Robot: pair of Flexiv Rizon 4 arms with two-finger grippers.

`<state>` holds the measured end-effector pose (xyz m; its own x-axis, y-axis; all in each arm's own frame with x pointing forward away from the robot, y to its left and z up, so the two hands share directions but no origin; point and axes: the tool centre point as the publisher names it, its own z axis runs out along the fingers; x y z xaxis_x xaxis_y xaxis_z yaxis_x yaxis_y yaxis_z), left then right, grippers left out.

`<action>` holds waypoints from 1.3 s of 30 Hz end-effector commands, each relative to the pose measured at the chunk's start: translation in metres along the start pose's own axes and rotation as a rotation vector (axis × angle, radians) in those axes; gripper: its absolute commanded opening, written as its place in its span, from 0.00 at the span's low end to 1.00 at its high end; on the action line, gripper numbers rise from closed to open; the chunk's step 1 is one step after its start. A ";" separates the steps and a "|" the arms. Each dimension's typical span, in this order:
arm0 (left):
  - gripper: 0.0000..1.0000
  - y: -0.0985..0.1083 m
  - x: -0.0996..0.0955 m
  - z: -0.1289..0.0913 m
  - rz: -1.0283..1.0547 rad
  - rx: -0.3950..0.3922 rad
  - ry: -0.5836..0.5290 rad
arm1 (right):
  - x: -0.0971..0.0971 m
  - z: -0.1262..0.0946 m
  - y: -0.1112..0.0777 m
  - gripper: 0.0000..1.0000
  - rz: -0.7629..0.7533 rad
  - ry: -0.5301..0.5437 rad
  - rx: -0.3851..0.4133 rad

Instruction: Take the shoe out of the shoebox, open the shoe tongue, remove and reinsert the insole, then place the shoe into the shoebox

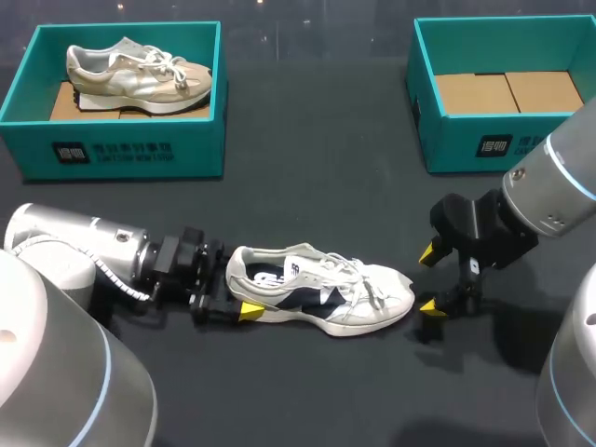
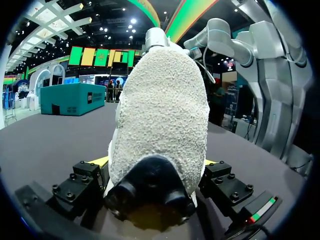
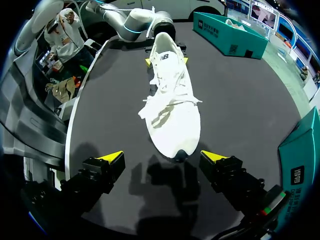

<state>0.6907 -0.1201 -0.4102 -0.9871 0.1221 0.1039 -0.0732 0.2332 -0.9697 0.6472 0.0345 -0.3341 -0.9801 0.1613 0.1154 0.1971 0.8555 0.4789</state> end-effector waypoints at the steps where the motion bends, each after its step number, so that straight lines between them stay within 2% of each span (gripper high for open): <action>1: 0.00 0.001 -0.004 0.000 -0.005 0.002 -0.002 | 0.001 0.001 0.000 1.00 0.000 -0.003 0.001; 26: 0.00 0.002 -0.003 0.002 -0.014 0.003 0.005 | 0.001 0.001 0.000 1.00 0.000 -0.003 0.001; 28: 0.00 0.002 -0.003 0.002 -0.014 0.003 0.005 | -0.013 -0.009 0.005 1.00 0.195 -0.002 0.005; 31: 0.00 0.002 -0.003 0.002 -0.014 0.003 0.005 | -0.020 -0.017 0.022 1.00 0.329 -0.009 0.002; 32: 0.00 0.002 -0.003 0.002 -0.014 0.003 0.005 | -0.019 -0.018 0.030 1.00 0.350 -0.027 0.036; 34: 0.00 0.002 -0.003 0.002 -0.014 0.003 0.005 | -0.017 -0.022 0.042 1.00 0.396 -0.051 0.048; 35: 0.00 0.002 -0.003 0.002 -0.014 0.003 0.005 | -0.013 -0.025 0.053 1.00 0.439 -0.077 0.094; 36: 0.00 0.002 -0.003 0.002 -0.014 0.003 0.005 | -0.011 -0.027 0.060 1.00 0.500 -0.099 0.127; 38: 0.00 0.002 -0.003 0.002 -0.014 0.003 0.005 | -0.006 -0.032 0.073 1.00 0.586 -0.122 0.143; 39: 0.00 0.002 -0.003 0.002 -0.014 0.003 0.005 | -0.004 -0.035 0.079 1.00 0.676 -0.137 0.178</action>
<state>0.6916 -0.1207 -0.4104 -0.9852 0.1247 0.1178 -0.0868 0.2302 -0.9693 0.6692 0.0660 -0.2848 -0.8461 0.4680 0.2551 0.5328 0.7289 0.4299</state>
